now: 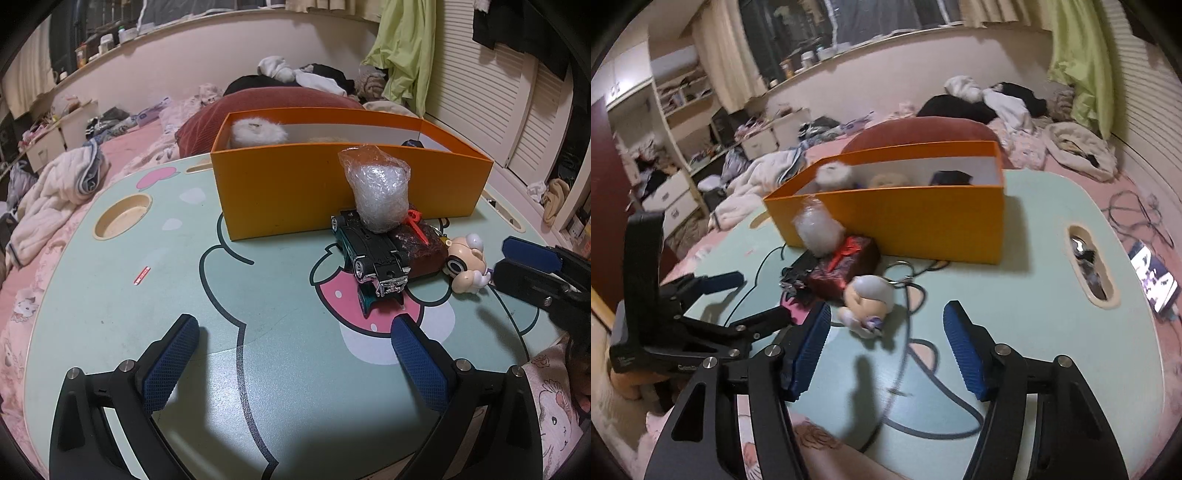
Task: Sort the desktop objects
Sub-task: 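Withdraw both open tools from the box, then grasp the white figurine with the right tool while the left tool grasps the black toy car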
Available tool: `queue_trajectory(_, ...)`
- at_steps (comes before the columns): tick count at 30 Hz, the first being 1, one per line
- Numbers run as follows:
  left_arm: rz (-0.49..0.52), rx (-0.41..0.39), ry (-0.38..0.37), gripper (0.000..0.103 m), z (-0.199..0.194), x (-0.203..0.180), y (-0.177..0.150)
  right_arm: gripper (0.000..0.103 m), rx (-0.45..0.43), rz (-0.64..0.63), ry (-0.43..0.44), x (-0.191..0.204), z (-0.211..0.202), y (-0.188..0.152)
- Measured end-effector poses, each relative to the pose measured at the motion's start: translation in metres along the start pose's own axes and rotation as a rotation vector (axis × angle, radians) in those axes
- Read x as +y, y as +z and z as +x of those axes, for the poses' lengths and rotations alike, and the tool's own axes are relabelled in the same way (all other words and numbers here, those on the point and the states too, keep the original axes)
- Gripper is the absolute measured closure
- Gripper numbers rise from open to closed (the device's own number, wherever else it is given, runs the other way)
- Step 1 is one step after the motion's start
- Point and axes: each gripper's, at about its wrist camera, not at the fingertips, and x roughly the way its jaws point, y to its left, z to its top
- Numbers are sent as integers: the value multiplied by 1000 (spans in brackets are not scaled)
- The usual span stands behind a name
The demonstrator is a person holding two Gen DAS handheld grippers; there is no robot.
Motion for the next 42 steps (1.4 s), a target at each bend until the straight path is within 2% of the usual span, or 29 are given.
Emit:
queue_trajectory(4,0,0,0,0,0,0,0,39,36,-29,-13,10,14,9)
queue_trajectory(6,0,0,0,0,-1,-1,0,39,103,-35,-25,13,30,14)
queue_trajectory(8,0,-1,0,0,-1,-1,0,48,128,-49,-42,15,38,15)
queue_trajectory(9,-1,-1,0,0,-1,0,0,62,135,-59,-22,16,38,15)
queue_trajectory(10,-1,-1,-1,0,-1,0,0,62,133,-66,-8,18,37,14)
queue_trajectory(14,-1,-2,0,0,-2,0,0,62,91,-45,18,15,26,7)
queue_trajectory(17,-6,-7,-4,0,-3,1,1,62,12,8,34,4,10,3)
queue_trajectory(19,-18,-26,-32,0,-9,1,2,62,-56,54,35,-4,-3,2)
queue_trajectory(22,-30,-84,-79,1,-21,0,6,62,-108,108,30,-14,-12,1)
queue_trajectory(25,-50,-106,-150,17,-26,-3,17,62,-118,138,37,-21,-13,4)
queue_trajectory(28,-82,-86,-179,29,-17,-1,32,63,-115,126,40,-19,-11,7)
queue_trajectory(30,-98,-76,-187,39,-10,-2,38,63,-121,113,39,-16,-11,8)
queue_trajectory(32,-110,-49,-196,45,1,-3,46,63,-121,113,39,-17,-12,6)
queue_trajectory(38,-109,26,-223,46,20,-9,47,63,-62,131,26,-17,-1,3)
queue_trajectory(41,-103,24,-284,70,19,-9,42,63,-48,134,16,-17,1,2)
queue_trajectory(42,-101,23,-283,71,18,-9,40,63,-51,132,12,-16,1,2)
